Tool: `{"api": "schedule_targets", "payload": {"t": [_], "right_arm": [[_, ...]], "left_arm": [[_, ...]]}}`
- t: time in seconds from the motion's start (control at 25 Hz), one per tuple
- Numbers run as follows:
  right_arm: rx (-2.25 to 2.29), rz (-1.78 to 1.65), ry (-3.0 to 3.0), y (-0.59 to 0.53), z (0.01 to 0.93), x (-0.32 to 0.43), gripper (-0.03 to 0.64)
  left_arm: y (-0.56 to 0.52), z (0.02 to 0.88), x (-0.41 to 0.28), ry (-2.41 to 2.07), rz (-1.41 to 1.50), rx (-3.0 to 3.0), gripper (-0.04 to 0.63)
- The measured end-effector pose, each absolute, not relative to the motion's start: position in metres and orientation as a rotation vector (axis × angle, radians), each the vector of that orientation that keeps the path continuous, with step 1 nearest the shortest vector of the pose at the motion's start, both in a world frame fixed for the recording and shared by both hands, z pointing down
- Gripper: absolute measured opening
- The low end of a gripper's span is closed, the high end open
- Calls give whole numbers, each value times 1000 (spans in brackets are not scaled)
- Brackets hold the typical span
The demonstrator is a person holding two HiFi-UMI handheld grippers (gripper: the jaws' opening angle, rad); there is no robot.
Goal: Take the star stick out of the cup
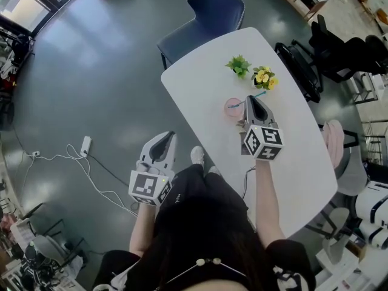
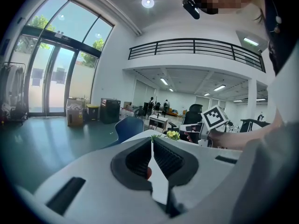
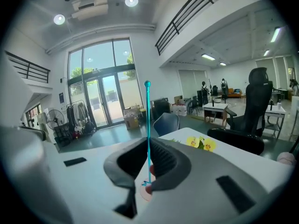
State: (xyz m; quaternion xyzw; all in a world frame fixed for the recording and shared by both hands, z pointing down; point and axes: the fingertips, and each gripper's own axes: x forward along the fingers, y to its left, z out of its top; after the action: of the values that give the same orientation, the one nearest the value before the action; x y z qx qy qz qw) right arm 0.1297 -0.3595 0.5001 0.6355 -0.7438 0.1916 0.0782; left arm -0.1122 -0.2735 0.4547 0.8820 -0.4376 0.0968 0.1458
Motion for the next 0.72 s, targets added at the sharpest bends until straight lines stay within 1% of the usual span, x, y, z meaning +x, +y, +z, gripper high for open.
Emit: {"api": "schedule_targets", "payload": {"t": [0.36,0.72], "right_arm": [[2039,373,-2417,-296,399,121,20],[2100,255,-2516,-234,342,132,20]], "left_arm": [[-253,442,-99,-1254,252,2560,17],[-229,438,-82,-1273,225,2563,17]]}}
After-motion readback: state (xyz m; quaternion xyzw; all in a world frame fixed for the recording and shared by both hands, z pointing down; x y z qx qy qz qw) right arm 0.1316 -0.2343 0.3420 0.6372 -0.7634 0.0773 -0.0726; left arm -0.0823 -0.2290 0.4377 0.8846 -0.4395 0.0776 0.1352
